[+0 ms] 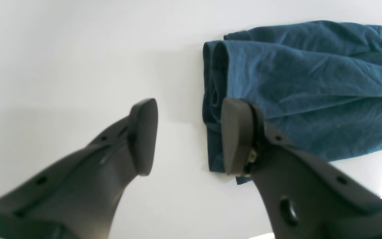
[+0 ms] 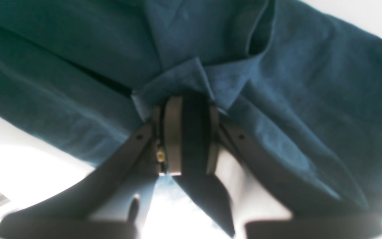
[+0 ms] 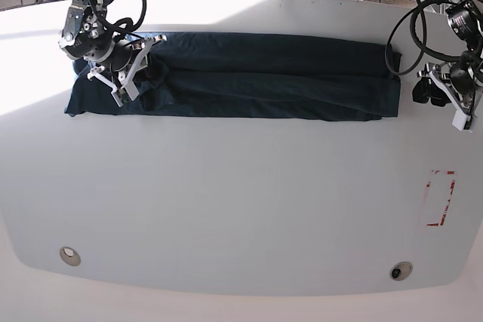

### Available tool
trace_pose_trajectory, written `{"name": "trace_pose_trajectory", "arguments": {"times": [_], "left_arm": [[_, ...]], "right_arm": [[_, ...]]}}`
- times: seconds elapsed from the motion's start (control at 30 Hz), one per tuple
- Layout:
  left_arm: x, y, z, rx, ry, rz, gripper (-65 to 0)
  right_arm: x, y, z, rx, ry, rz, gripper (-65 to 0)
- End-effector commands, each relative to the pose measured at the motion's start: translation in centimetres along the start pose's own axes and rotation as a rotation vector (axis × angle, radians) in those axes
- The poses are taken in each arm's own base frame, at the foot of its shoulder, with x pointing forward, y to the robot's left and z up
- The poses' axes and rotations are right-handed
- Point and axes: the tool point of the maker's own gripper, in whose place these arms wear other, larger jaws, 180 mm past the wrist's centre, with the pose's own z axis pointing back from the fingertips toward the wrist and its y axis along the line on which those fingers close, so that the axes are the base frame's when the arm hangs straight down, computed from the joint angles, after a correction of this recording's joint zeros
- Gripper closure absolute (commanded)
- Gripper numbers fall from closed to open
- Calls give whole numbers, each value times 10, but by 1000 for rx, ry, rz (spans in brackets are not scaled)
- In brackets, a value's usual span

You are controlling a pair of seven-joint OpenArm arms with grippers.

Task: Fold the T-shirt properly
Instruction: 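Open the right gripper and lift it off the folded shirt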

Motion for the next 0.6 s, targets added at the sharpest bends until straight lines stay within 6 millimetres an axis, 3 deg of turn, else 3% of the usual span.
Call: {"name": "trace_pose_trajectory", "arguments": {"times": [0.0, 0.23, 0.57], "left_arm": [[19, 2, 11, 26, -51, -48, -293], [30, -3, 23, 54, -83, -105, -293], [31, -9, 31, 73, -85, -149, -293]], "right_arm": [[26, 0, 14, -11, -88, 40, -101], [44, 7, 35, -44, -143, 107, -101], [36, -22, 52, -140, -102, 65, -101]]}}
